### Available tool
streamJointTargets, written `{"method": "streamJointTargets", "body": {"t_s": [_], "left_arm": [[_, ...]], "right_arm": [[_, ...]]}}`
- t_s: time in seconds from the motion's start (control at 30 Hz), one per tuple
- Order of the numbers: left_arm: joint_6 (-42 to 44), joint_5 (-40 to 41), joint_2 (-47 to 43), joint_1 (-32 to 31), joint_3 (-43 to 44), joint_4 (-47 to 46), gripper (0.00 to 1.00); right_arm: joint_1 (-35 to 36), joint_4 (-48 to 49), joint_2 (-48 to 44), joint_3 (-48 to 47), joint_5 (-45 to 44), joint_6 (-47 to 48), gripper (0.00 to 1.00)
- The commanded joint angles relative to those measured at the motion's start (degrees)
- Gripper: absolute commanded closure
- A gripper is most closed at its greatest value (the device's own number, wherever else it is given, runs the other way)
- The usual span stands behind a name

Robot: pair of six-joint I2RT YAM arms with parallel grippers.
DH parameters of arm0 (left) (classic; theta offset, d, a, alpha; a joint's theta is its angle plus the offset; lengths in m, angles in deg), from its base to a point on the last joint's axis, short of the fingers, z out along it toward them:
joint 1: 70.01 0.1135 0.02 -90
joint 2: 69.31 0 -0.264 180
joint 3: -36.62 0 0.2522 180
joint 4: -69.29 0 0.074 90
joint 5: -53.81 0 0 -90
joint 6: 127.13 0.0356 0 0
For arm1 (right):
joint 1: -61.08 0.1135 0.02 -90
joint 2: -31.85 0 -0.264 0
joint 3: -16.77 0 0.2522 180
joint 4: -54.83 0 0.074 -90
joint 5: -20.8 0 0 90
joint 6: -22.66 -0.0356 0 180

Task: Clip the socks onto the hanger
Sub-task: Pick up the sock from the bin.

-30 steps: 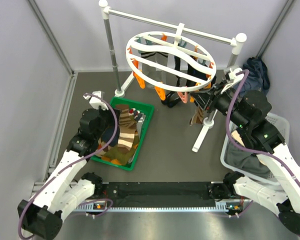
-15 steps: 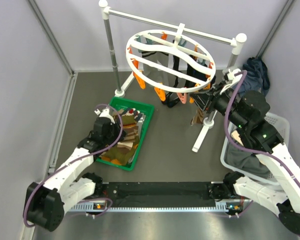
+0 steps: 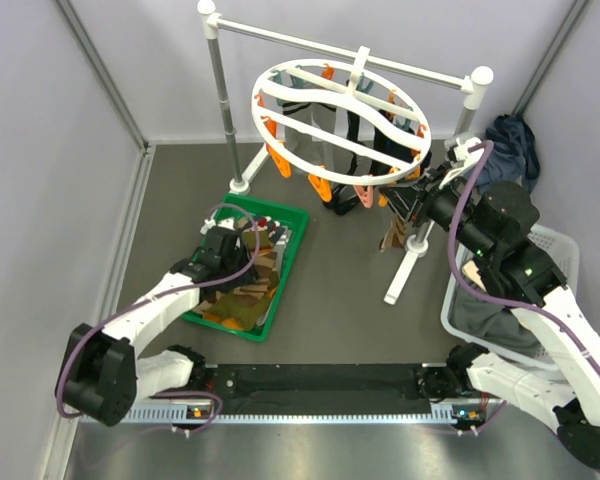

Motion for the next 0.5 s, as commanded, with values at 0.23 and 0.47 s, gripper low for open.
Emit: {"method": "streamJointTargets", "body": {"t_s": [0.23, 0.47], "left_arm": [[2.64, 9.36, 8.23, -6.93, 6.12, 2.20, 0.69], [3.17, 14.90, 5.45, -11.51, 11.31, 7.82, 1.00]], "right_arm": [[-0.52, -0.03, -0.01, 0.95, 1.30, -0.74, 1.00], [-0.43, -0.30, -0.45, 0.69, 1.39, -0.74, 1.00]]}}
